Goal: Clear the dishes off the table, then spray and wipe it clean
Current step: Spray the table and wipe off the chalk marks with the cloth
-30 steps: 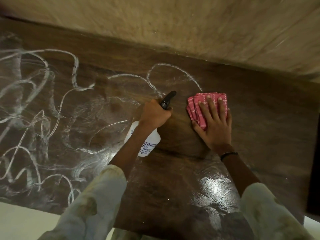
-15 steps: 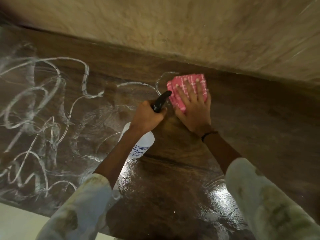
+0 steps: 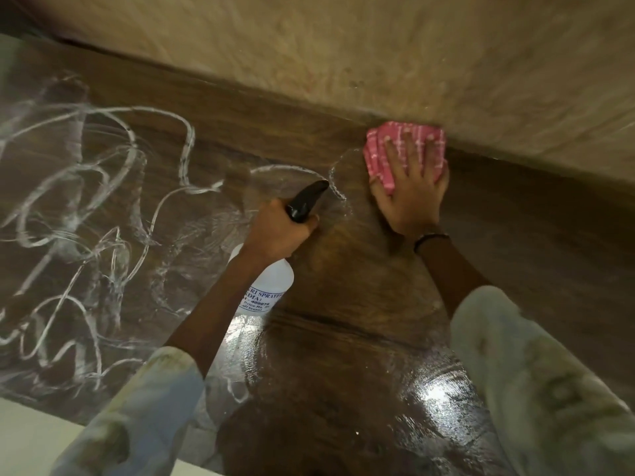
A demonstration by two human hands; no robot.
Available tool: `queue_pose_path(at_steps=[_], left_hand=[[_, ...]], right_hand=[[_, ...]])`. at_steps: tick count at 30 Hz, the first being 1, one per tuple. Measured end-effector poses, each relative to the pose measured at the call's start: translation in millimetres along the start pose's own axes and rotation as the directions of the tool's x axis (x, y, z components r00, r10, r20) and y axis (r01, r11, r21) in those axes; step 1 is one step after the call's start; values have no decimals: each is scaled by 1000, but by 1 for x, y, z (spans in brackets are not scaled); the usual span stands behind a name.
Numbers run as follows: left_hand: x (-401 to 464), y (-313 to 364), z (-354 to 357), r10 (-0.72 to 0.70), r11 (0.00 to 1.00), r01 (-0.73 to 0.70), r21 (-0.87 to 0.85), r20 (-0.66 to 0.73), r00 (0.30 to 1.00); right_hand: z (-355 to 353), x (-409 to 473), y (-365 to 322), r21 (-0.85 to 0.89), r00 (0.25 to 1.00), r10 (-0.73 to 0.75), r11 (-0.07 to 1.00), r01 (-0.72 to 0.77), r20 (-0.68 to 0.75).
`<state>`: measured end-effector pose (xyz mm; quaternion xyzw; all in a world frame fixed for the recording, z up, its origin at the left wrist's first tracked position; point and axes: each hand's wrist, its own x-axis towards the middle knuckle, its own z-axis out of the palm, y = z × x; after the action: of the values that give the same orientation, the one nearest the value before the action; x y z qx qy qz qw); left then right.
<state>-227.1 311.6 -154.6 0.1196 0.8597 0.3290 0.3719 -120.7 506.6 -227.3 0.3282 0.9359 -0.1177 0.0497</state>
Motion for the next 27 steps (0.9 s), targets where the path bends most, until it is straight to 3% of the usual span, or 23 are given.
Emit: queue_pose_path(at_steps=[6, 11, 19, 23, 27], left_hand=[[-4, -1, -10, -31, 1000, 31, -4, 15, 999], [-1, -7, -19, -51, 999, 51, 11, -15, 999], [6, -14, -29, -88, 996, 90, 24, -68, 994], [11, -16, -39, -82, 997, 83, 10, -81, 993], [13, -22, -53, -44, 996, 53, 68, -124, 991]], right_hand=[[17, -57, -9, -63, 968, -251, 966, 252, 22], [21, -88, 12, -91, 989, -146, 985, 147, 26], [20, -85, 10, -109, 990, -138, 984, 142, 43], [17, -68, 5, -89, 991, -130, 987, 133, 35], [12, -22, -20, -20, 1000, -21, 1000, 21, -8]])
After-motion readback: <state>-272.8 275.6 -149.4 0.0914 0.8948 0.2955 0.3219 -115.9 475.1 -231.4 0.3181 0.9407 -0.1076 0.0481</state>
